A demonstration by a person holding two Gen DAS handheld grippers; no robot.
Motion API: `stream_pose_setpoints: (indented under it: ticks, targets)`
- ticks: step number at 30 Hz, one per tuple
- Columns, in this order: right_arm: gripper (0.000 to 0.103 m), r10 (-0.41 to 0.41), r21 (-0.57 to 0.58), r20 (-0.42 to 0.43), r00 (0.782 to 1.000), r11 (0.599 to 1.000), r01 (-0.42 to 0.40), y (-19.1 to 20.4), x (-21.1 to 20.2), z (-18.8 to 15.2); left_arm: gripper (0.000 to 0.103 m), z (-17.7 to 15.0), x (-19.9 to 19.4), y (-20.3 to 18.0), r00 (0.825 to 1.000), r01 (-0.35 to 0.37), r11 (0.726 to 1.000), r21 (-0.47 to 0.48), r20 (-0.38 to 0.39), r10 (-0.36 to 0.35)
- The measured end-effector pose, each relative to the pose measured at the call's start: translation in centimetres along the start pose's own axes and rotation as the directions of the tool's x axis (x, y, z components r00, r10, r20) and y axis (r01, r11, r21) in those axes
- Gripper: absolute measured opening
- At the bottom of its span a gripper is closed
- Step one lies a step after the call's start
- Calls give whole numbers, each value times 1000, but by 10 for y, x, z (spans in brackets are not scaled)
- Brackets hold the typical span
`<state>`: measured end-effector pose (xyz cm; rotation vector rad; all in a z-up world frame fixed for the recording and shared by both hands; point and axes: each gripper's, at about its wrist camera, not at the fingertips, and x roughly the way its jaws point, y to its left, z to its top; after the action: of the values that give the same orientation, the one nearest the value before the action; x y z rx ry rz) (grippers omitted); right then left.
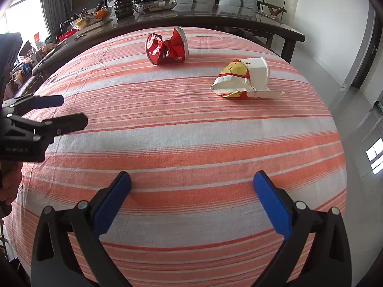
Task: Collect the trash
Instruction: 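Bring both open tools back over the table toward the can and cup, then grasp the red crushed can with the left tool and lift it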
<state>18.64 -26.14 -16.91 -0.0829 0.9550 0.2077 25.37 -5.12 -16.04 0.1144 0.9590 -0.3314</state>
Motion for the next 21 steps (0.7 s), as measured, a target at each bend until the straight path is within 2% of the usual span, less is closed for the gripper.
stream_pose_setpoints:
  ticks: [5, 9, 12, 14, 16, 18, 19, 21]
  targets:
    - [98, 0, 0, 0, 1000, 1000, 0, 0, 0, 0, 99, 61, 3, -22, 997, 30, 998, -46, 74, -27]
    - [98, 0, 0, 0, 1000, 1000, 0, 0, 0, 0, 99, 119, 34, -29, 997, -1, 986, -166, 70, 13]
    - [98, 1, 1, 1, 1000, 1000, -1, 0, 0, 0, 99, 146, 69, -29, 999, -52, 968, -244, -3, 53]
    - [98, 0, 1, 3, 1000, 1000, 0, 2, 0, 0, 98, 152, 87, -30, 997, -54, 961, -271, -62, 38]
    - [98, 0, 1, 4, 1000, 1000, 0, 2, 0, 0, 98, 152, 95, -32, 996, -45, 963, -267, -87, 22]
    - [98, 0, 2, 4, 1000, 1000, 0, 2, -1, 0, 86, 149, 95, -34, 997, -42, 972, -233, -68, 27]
    - [98, 0, 2, 4, 1000, 1000, 0, 1, -1, 0, 62, 145, 95, -33, 998, -27, 976, -214, -68, 13]
    - [98, 0, 2, 4, 1000, 1000, 0, 1, -1, 0, 61, 139, 92, -31, 998, 6, 982, -189, -62, -18]
